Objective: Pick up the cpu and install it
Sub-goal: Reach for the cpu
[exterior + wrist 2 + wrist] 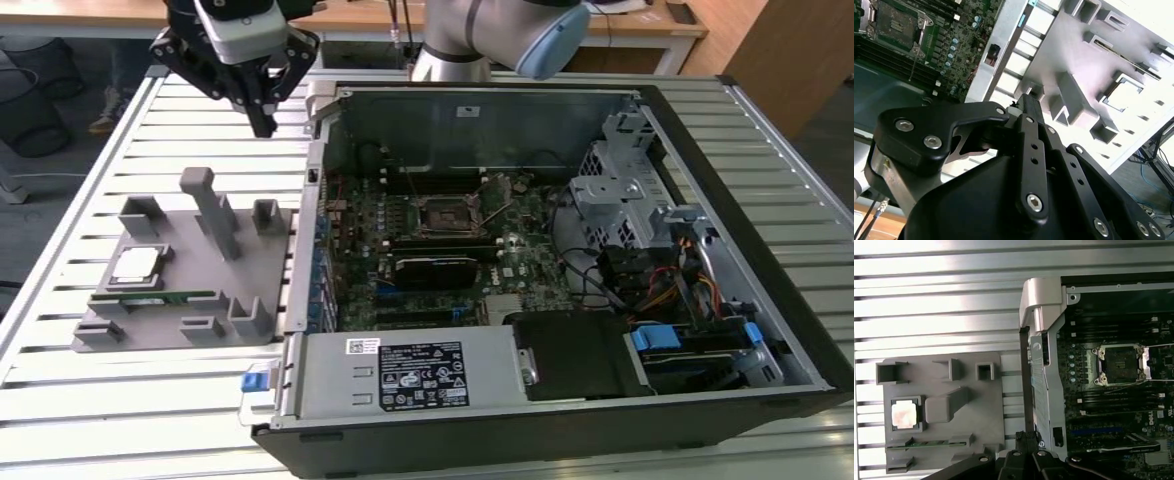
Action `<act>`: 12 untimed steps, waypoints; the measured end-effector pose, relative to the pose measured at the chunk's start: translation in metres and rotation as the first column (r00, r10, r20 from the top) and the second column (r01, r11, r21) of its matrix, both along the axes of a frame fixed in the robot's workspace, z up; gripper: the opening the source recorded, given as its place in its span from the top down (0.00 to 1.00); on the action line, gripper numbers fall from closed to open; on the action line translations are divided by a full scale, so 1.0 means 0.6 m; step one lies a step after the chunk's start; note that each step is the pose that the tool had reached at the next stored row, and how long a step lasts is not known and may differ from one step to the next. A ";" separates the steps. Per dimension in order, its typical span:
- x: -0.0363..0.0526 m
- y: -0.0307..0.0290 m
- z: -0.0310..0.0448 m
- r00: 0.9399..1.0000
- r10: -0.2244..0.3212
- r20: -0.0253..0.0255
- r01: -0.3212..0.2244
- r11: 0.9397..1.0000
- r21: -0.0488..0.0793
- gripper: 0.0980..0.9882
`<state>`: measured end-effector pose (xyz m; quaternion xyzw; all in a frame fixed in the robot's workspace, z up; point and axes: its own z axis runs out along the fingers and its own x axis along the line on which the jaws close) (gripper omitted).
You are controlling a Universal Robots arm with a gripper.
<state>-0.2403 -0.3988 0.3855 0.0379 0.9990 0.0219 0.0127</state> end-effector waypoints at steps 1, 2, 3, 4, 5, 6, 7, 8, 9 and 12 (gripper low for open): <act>-0.003 0.0000 0.000 1.000 0.000 0.000 0.000 1.000 0.000 0.99; -0.005 0.0000 0.000 1.000 0.000 0.000 0.000 1.000 0.000 0.99; -0.008 0.0000 0.000 1.000 0.000 0.000 0.000 1.000 0.000 0.99; -0.010 0.0000 0.000 1.000 0.000 0.000 0.000 1.000 0.000 0.99; -0.012 0.0000 -0.001 1.000 0.000 0.000 0.000 1.000 0.000 0.99; -0.014 0.0000 -0.001 1.000 0.000 0.000 0.000 1.000 0.000 0.99; -0.017 0.0000 -0.001 1.000 0.000 0.000 0.000 1.000 0.000 0.99; -0.019 0.0000 -0.001 1.000 0.000 0.000 0.000 1.000 0.000 0.99; -0.021 0.0000 -0.001 1.000 0.000 0.000 0.000 1.000 0.000 0.99; -0.027 0.0000 -0.001 1.000 0.000 0.000 0.000 1.000 0.000 0.99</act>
